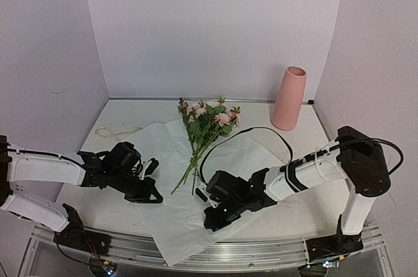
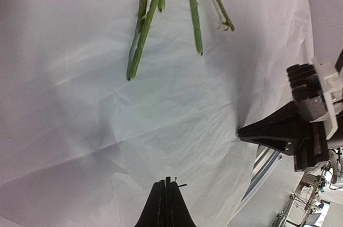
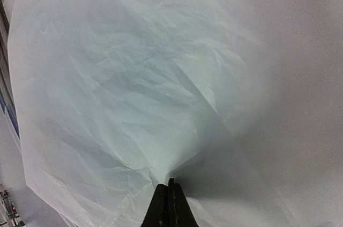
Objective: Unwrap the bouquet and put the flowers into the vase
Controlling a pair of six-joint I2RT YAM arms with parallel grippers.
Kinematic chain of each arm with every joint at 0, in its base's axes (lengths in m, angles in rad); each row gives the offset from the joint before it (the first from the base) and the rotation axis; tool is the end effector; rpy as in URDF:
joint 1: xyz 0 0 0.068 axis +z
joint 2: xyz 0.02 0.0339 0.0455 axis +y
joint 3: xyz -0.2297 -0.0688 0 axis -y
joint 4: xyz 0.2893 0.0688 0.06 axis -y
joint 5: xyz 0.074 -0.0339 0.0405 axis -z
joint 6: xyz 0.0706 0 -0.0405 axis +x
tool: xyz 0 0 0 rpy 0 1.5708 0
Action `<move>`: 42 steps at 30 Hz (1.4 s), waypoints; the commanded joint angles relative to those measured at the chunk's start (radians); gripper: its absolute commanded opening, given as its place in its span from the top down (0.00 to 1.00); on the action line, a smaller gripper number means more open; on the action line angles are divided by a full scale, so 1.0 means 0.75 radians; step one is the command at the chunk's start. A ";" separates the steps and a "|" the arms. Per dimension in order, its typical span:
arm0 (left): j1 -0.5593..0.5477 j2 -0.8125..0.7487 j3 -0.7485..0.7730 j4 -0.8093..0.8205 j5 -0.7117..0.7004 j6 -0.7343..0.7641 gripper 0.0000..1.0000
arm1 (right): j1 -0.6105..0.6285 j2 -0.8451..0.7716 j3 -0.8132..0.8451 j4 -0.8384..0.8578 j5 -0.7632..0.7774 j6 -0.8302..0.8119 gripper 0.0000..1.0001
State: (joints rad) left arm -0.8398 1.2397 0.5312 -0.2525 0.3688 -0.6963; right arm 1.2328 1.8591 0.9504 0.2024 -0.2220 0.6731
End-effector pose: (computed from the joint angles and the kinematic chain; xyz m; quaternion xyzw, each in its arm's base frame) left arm 0.1707 -0.2285 0.0734 0.1221 0.9313 -0.3308 0.0907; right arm 0.1243 0.4006 0.0497 -0.2939 0.8545 0.3976 0.1592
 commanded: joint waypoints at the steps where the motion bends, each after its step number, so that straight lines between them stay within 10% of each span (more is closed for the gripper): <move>1: -0.078 0.080 -0.043 0.009 -0.061 -0.092 1.00 | 0.009 0.036 -0.021 -0.075 0.082 0.031 1.00; 23: -0.073 -0.034 0.127 -0.160 -0.318 -0.066 0.99 | -0.056 -0.290 -0.108 -0.418 0.473 0.093 1.00; 42: 0.468 0.328 0.383 0.094 -0.479 0.194 0.99 | -0.572 -0.316 0.017 -0.456 0.622 -0.081 1.00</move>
State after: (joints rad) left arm -0.5321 1.4290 0.7975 -0.2785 0.0383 -0.5908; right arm 0.8553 1.5997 0.9241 -0.0835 0.1967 0.6526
